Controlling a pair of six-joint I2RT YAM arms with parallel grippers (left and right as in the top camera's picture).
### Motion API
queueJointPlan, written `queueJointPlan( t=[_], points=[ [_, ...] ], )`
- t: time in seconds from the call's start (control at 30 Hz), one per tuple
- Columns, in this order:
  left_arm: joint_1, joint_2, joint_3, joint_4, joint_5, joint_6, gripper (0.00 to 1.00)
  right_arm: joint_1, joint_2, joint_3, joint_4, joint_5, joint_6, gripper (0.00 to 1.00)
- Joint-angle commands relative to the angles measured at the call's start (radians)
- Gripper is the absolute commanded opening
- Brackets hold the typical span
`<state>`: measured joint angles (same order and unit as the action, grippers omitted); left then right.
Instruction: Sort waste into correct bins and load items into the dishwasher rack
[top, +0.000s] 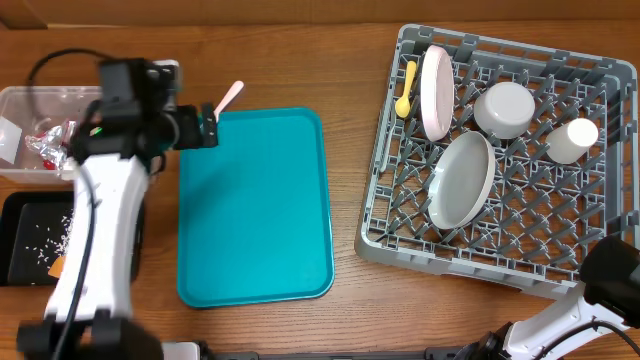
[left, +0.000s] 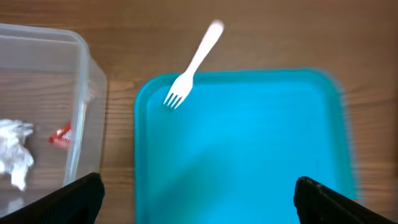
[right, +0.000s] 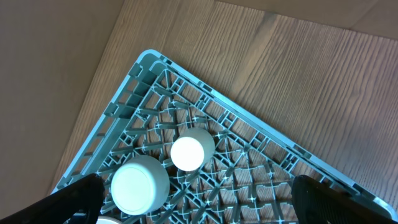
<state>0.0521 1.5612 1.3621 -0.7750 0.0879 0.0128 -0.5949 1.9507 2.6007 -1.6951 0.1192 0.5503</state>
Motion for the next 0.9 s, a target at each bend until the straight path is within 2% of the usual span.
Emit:
queueJointPlan(
  t=[0.0,0.2,0.3,0.57,0.63,0.77,0.87],
  points=[
    [-0.082,0.135,0.002,0.053,-0.197,0.201,1.00,-0.001,-0.007,0.002,0.002,0.008,0.004,1.00],
    [-0.205,0.296,0.002,0.183,-0.566,0.323,1.00,-0.001,-0.007,0.002,0.002,0.008,0.004,1.00],
    [-0.225,0.355,0.002,0.212,-0.674,0.340,1.00,-0.001,-0.007,0.002,0.002,0.008,0.004,1.00],
    [-0.179,0.445,0.002,0.240,-0.612,0.343,0.98,-0.001,-0.007,0.002,0.002,0.008,0.004,1.00],
    [-0.167,0.459,0.002,0.281,-0.603,0.376,0.97,-0.001,-0.007,0.002,0.002,0.008,0.004,1.00],
    [-0.147,0.479,0.002,0.309,-0.482,0.520,0.95,-0.001,-0.007,0.002,0.002,0.008,0.004,1.00],
    [-0.147,0.479,0.002,0.319,-0.450,0.542,0.96,-0.001,-0.007,0.002,0.002,0.008,0.004,1.00]
  ],
)
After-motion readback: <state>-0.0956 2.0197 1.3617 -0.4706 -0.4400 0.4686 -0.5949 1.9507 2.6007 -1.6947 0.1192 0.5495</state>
